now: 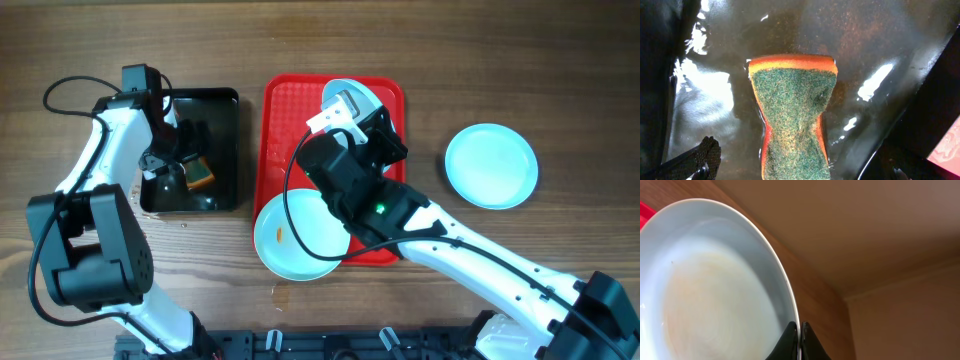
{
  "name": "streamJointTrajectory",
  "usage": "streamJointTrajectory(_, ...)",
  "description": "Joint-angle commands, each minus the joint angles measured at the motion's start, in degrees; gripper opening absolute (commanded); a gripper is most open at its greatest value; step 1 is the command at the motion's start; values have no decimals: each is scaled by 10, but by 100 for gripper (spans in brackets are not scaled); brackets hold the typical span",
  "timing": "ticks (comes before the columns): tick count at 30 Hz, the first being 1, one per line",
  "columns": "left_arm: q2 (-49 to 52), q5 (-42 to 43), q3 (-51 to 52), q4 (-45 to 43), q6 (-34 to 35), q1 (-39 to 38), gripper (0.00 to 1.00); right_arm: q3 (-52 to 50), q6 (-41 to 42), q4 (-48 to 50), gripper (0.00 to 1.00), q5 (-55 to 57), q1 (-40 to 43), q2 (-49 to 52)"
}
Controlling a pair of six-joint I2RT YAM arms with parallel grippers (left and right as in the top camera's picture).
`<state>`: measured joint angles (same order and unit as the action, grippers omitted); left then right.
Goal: Clean dirty plates on tray and stack at the side
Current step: 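Lift the top plate with the right gripper and carry it right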
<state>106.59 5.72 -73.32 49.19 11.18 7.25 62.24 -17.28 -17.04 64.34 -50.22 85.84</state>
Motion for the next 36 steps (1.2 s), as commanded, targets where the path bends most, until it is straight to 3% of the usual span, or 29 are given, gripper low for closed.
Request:
streamJointTrajectory(1, -8, 7, 3, -2, -5, 1, 100, -3, -6, 7, 4, 31, -8, -8)
streamJointTrajectory(25, -8, 7, 3, -2, -5, 1, 100, -3, -7, 18, 4, 41, -8, -8)
streamJointTrajectory(36, -8, 7, 3, -2, -5, 1, 100, -3, 24, 7, 4, -51, 14, -13)
